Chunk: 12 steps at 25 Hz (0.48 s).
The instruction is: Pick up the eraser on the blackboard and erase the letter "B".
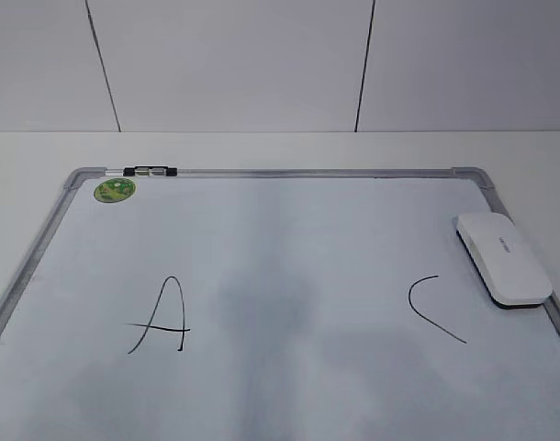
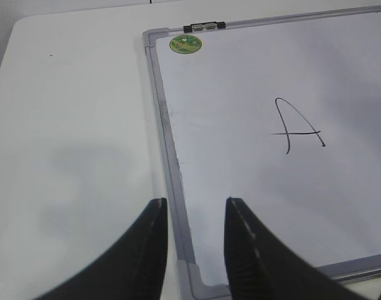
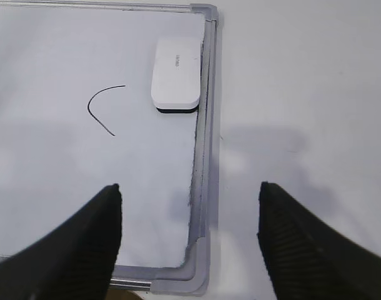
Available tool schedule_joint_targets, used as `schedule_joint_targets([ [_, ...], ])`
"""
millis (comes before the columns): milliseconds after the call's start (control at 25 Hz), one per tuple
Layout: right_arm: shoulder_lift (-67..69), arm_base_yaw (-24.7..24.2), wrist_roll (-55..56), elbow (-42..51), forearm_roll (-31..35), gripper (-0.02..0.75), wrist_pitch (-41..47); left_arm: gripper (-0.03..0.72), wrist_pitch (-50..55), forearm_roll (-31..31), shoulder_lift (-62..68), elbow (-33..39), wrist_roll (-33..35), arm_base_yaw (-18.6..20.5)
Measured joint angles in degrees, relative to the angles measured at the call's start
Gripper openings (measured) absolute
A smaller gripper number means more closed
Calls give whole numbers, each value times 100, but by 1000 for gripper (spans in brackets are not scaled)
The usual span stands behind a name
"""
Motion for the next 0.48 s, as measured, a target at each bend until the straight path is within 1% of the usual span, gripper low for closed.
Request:
schedule_joint_targets([
  [480, 0, 0, 0, 0, -4, 538, 0, 235, 0, 0, 0, 0, 0, 34],
])
